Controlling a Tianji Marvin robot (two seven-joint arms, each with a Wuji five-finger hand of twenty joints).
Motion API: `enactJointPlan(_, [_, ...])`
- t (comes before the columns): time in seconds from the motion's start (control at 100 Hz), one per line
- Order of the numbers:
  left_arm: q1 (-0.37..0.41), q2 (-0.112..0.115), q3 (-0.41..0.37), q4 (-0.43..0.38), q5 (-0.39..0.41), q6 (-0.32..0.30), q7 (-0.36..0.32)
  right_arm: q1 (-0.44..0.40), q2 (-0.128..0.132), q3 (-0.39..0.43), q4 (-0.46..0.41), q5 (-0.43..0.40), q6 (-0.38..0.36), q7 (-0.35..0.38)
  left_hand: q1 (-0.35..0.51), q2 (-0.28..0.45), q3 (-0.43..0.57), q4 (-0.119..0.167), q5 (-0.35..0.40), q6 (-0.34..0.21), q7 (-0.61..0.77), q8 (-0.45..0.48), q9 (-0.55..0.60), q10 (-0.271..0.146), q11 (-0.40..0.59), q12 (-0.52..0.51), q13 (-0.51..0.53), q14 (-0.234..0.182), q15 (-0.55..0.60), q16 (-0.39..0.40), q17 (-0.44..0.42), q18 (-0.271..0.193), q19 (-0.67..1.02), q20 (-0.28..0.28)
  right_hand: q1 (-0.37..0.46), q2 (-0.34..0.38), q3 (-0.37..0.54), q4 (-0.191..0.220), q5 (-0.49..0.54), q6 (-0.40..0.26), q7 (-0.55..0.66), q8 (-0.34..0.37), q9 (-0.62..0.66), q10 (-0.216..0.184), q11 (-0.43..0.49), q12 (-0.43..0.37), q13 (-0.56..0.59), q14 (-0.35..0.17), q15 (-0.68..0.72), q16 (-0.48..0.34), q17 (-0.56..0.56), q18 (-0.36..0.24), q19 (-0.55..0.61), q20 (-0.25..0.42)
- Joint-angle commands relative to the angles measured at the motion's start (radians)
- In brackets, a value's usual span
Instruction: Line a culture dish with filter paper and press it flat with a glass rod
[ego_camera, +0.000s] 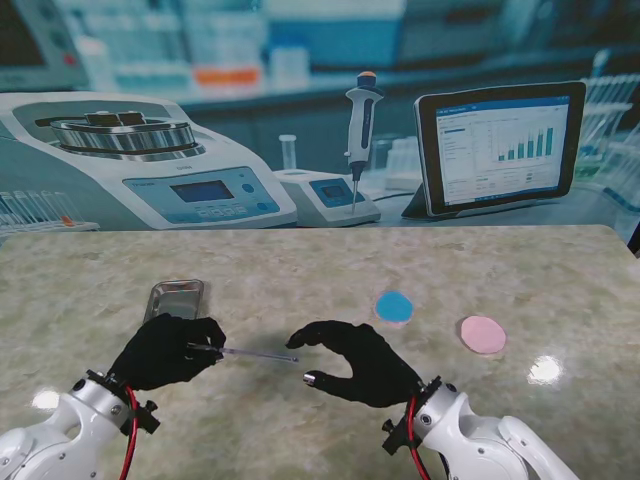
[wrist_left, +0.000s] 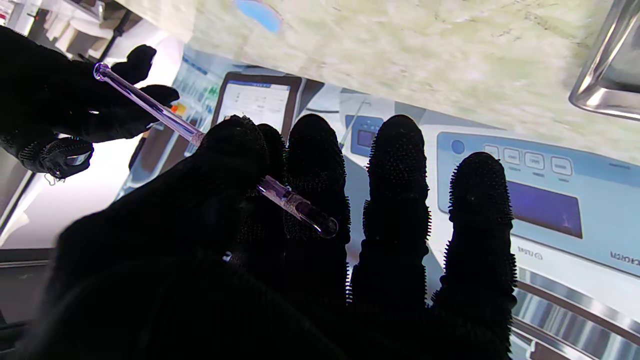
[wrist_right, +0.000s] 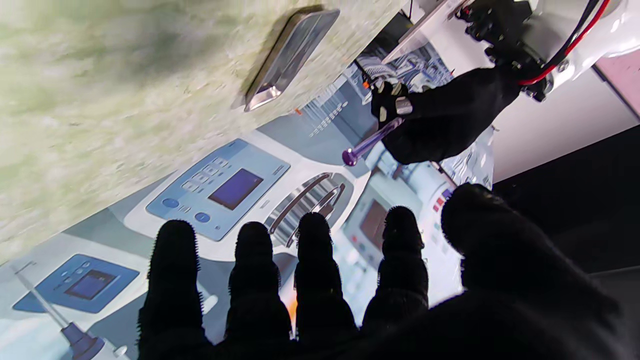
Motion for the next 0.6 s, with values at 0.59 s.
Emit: enactJointPlan(0.59, [0.033, 0.003, 0.011, -0.043, 0.013, -0.070, -0.005, 0.094, 0.028, -0.063, 0.016, -0.004, -0.050, 0.101, 0.027, 0.021, 0.093, 0.004, 0.080, -0.129, 0.103, 0.039, 0.024, -0.027, 0.027, 0.030, 0.035, 0.003, 0.030, 0.014, -0.002, 0.032, 0.038, 0.036, -0.023, -0.018, -0.032, -0.017, 0.119, -0.063, 0.034, 0.000, 0.098, 0.000, -0.002, 0.045, 0.069, 0.013, 0.050, 0.044, 0.038, -0.003, 0.067, 0.045])
